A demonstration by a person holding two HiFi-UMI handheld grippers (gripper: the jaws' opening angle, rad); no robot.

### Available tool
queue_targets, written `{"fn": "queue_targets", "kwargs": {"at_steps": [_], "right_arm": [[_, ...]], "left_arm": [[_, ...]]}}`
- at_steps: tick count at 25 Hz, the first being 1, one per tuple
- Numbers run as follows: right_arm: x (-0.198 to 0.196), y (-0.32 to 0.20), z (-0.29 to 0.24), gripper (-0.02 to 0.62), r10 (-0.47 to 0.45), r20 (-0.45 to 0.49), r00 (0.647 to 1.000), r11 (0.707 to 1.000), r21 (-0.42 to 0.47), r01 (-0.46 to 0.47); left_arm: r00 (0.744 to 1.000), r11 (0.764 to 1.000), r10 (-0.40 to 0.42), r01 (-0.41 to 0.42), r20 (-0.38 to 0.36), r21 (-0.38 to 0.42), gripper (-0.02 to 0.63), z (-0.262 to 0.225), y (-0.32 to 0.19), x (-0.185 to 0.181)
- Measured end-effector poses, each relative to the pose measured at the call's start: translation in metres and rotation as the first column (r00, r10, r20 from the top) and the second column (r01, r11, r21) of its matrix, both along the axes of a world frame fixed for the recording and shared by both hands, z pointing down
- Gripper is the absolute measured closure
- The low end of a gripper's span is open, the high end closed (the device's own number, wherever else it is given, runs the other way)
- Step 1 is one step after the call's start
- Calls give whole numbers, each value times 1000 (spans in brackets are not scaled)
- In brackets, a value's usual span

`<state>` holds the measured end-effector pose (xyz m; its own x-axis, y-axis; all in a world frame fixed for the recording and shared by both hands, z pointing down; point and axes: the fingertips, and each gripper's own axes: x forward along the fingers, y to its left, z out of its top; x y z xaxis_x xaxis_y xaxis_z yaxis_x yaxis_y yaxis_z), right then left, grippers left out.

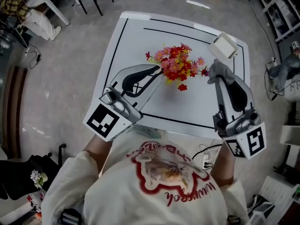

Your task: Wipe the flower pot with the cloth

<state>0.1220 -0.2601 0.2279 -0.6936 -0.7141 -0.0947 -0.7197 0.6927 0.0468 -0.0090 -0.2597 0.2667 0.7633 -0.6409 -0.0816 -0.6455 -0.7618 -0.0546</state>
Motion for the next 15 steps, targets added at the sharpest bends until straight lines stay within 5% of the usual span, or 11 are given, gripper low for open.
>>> {"fn": "queue_targets", "kwargs": {"at_steps": [8,15], "right_arm": [[13,-67,1,543,64,-17,998,998,-5,-64],[26,-118,25,543,69,-146,987,997,-6,-71]], "left_arm": [[1000,1000,2,-3,-16,-16,568,5,-71,-37],[1000,999,3,-4,-18,-39,568,19,-121,-44]]}}
